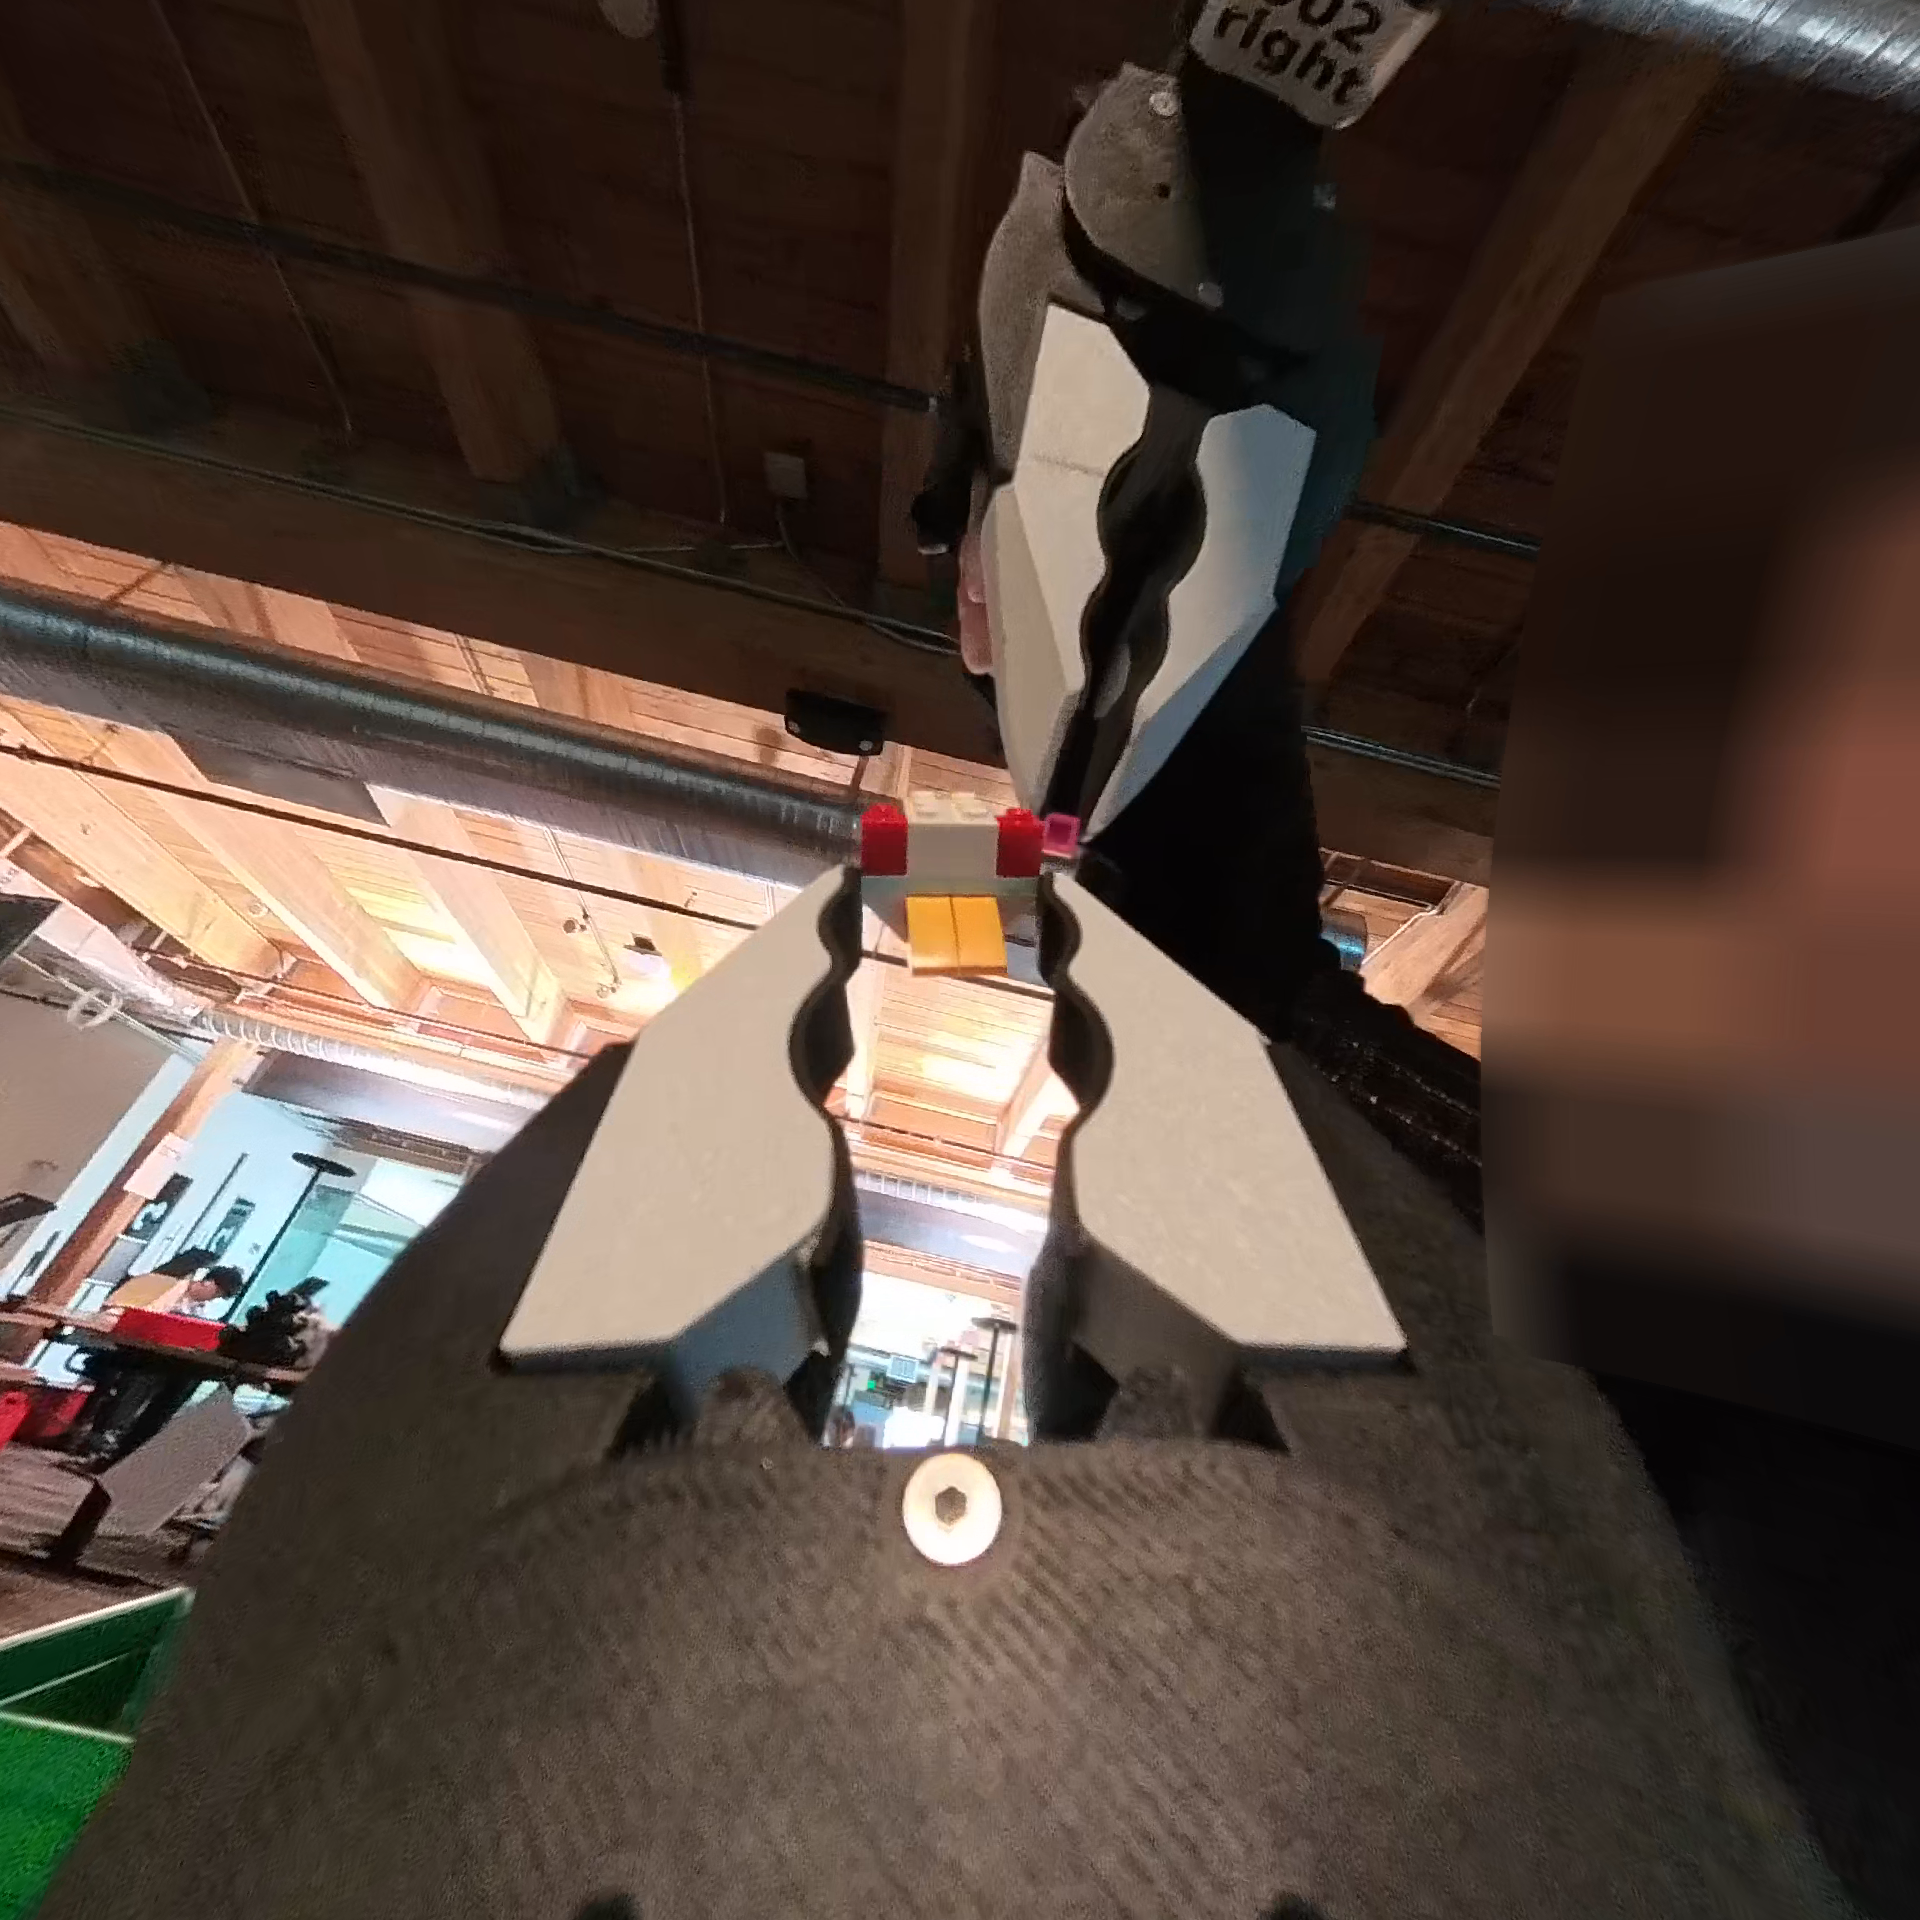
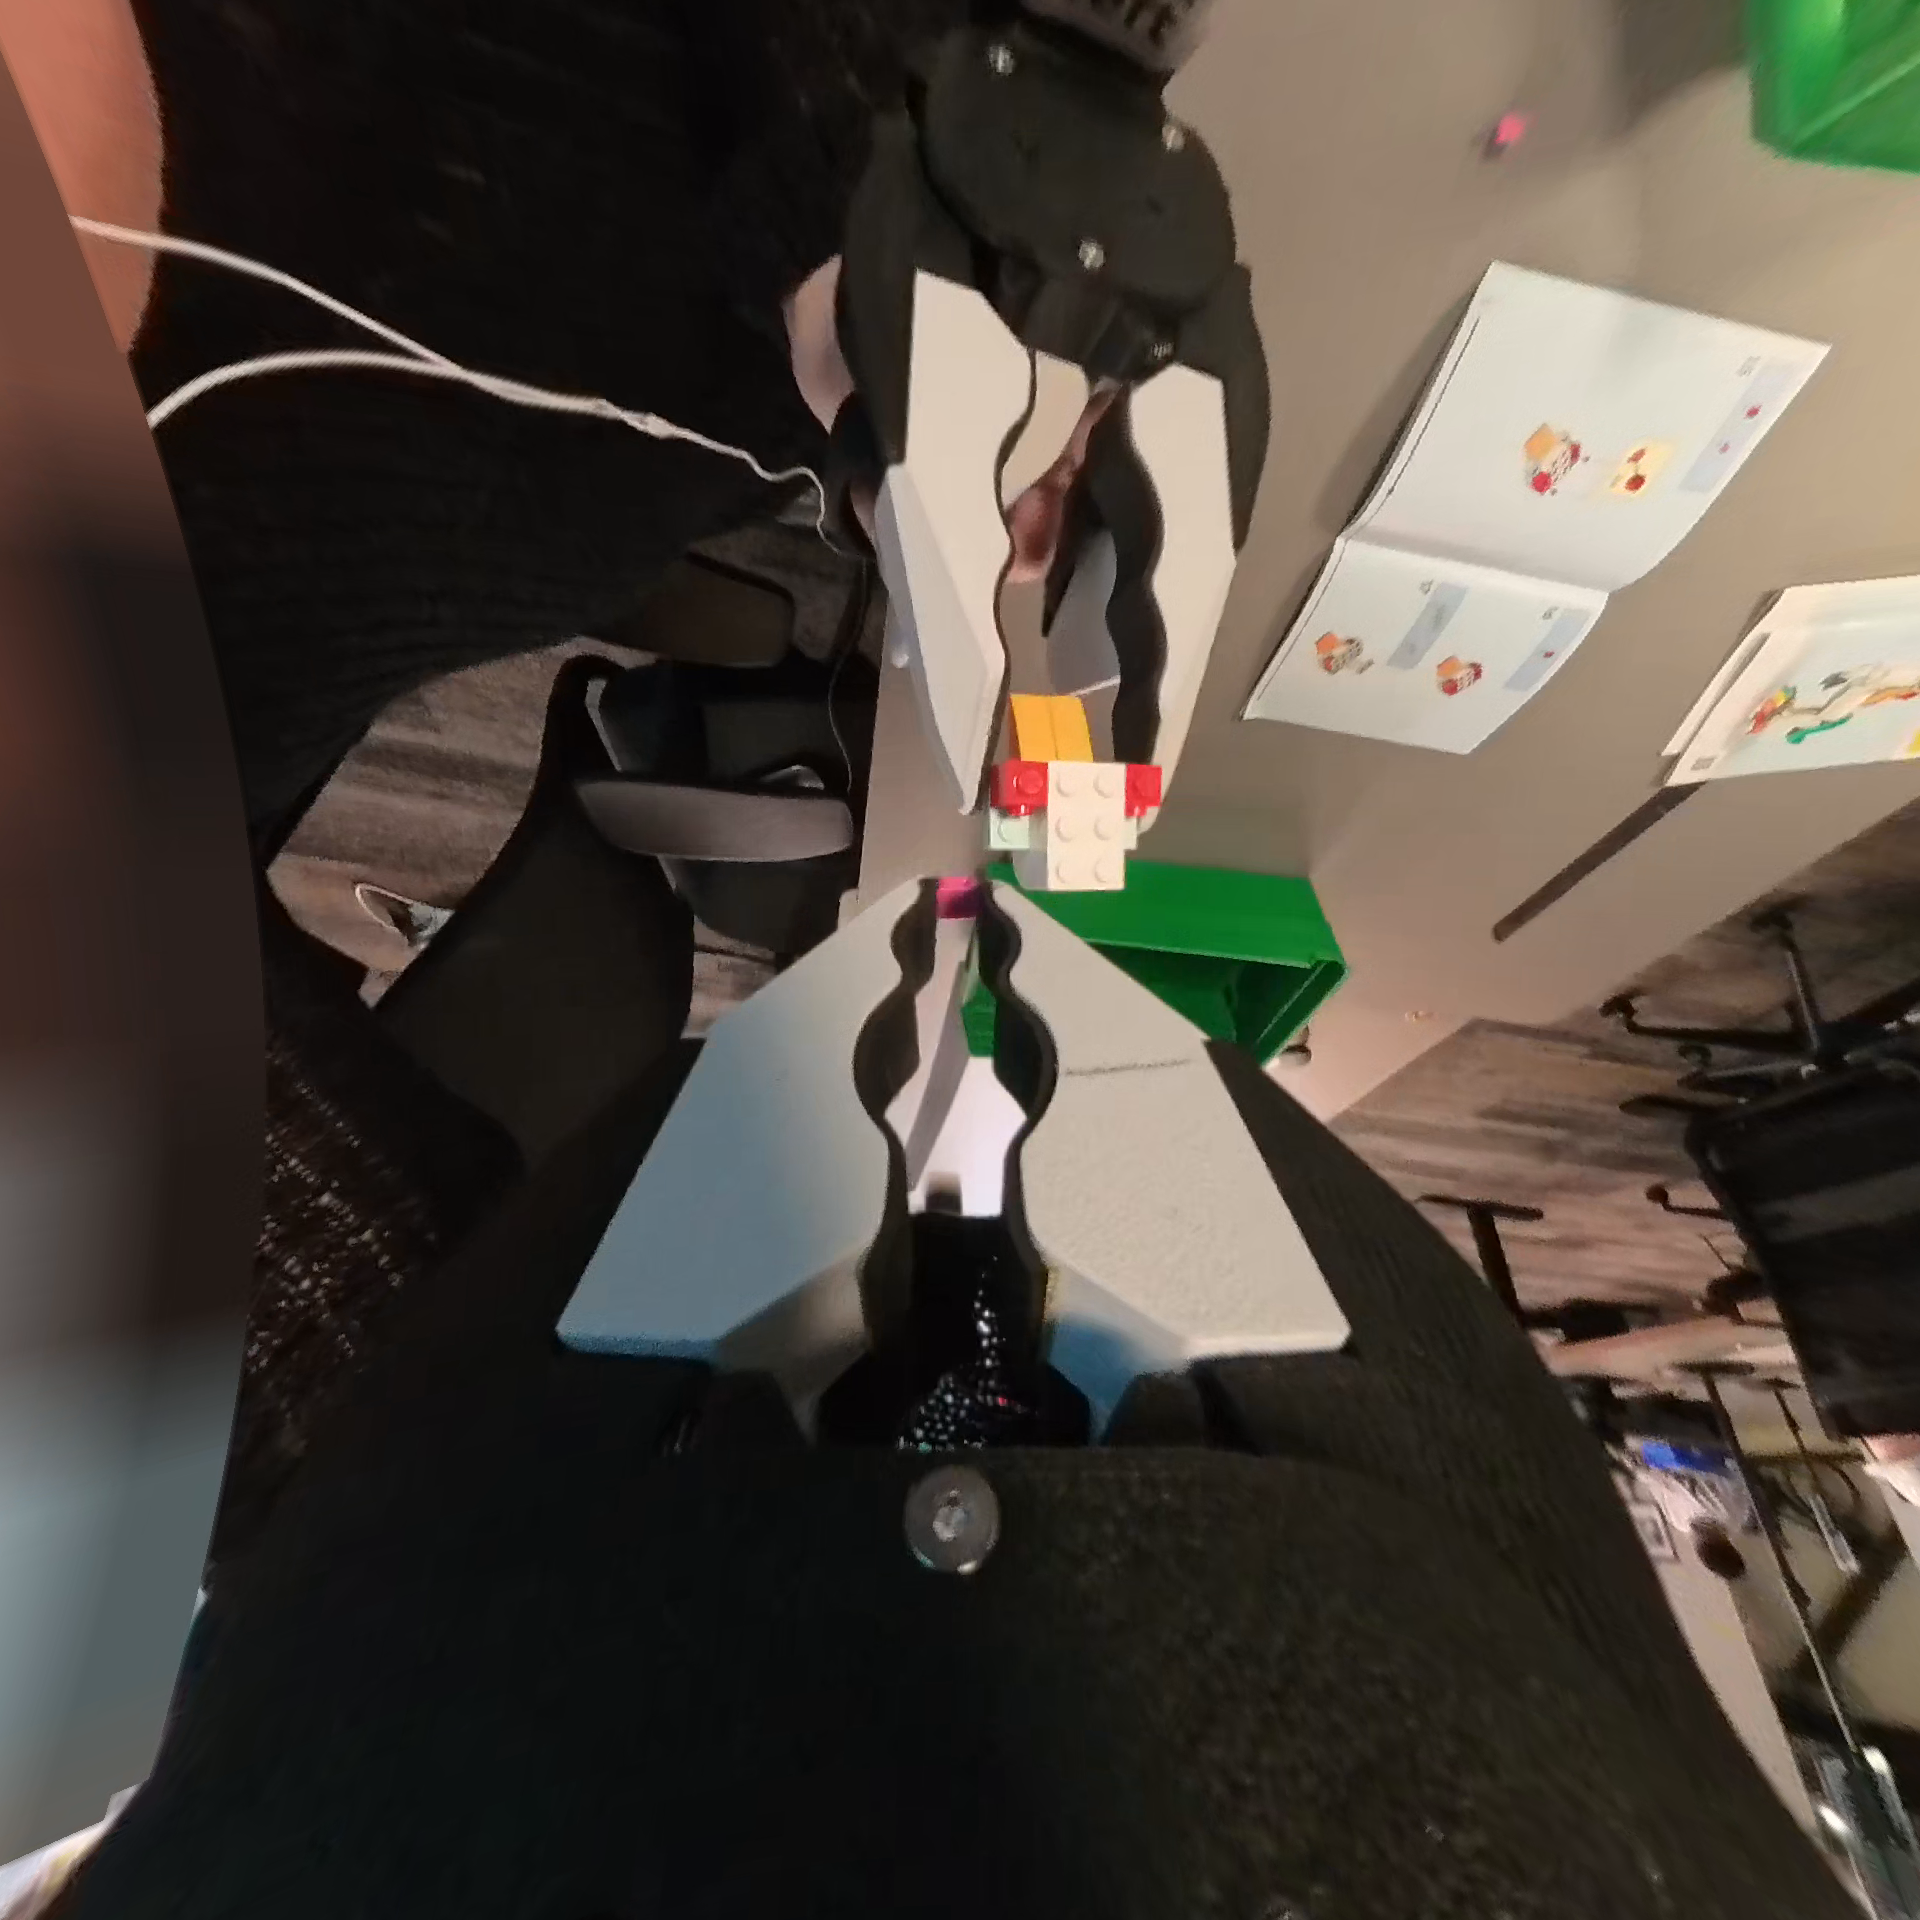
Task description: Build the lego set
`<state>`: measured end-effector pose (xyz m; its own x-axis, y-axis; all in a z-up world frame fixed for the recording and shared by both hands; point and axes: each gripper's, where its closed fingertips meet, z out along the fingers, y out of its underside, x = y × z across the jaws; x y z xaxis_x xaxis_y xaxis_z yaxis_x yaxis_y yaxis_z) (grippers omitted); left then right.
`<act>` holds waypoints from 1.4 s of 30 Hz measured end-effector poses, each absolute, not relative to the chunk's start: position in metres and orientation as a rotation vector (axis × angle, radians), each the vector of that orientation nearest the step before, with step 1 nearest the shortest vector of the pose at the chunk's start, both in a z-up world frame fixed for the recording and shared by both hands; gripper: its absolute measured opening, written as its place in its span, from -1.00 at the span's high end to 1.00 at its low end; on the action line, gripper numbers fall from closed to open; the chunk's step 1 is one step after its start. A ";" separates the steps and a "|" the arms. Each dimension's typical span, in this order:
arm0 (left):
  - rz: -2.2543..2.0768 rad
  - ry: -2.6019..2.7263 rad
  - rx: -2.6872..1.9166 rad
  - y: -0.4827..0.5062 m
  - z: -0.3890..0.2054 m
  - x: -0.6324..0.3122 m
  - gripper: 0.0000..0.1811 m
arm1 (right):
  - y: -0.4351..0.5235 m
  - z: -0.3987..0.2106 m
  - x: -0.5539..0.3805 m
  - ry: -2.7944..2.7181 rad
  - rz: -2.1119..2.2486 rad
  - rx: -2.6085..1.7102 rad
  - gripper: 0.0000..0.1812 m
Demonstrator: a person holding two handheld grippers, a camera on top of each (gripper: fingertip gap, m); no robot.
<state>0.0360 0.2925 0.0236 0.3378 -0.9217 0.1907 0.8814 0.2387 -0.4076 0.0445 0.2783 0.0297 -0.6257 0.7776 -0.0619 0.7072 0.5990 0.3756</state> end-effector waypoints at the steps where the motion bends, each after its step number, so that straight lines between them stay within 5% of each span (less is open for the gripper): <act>1: -1.243 0.102 -0.487 0.291 0.025 0.037 0.63 | 0.278 0.030 0.047 2.604 0.494 1.221 0.93; 42: -1.212 0.158 -0.538 0.279 0.024 0.061 0.63 | 0.270 0.023 0.059 2.566 0.744 1.231 0.94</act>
